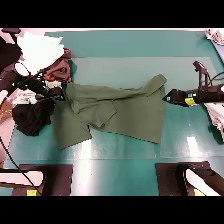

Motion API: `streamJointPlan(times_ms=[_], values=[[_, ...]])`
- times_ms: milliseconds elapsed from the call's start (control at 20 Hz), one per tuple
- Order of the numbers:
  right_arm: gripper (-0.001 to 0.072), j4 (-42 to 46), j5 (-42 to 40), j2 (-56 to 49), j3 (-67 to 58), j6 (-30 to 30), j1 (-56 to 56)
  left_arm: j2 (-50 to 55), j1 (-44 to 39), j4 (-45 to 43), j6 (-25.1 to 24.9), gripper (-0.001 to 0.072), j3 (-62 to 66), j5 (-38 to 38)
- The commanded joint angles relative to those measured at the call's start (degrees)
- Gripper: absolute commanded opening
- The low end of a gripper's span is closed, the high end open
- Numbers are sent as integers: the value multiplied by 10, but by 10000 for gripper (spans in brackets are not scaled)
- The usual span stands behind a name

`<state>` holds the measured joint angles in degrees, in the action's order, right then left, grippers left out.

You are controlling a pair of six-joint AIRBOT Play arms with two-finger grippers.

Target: Fold the shirts.

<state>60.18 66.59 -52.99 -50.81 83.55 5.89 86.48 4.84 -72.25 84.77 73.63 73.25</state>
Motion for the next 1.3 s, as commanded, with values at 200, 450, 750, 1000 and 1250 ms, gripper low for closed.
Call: streamJointPlan(times_ms=[200,450,750,1000,1250], values=[[573,-6,9,109,86,0,1,13,6,-78,-4,689,-7,-37],[573,-6,10,138,122,10,2,25,57,16,-41,689,-7,-37],[572,-6,20,136,123,10,2,63,55,56,-80,688,-7,-18],[573,-1,29,136,123,10,2,67,55,97,-112,464,-7,-3],[572,37,42,136,123,10,3,67,55,101,-124,464,-7,53]])
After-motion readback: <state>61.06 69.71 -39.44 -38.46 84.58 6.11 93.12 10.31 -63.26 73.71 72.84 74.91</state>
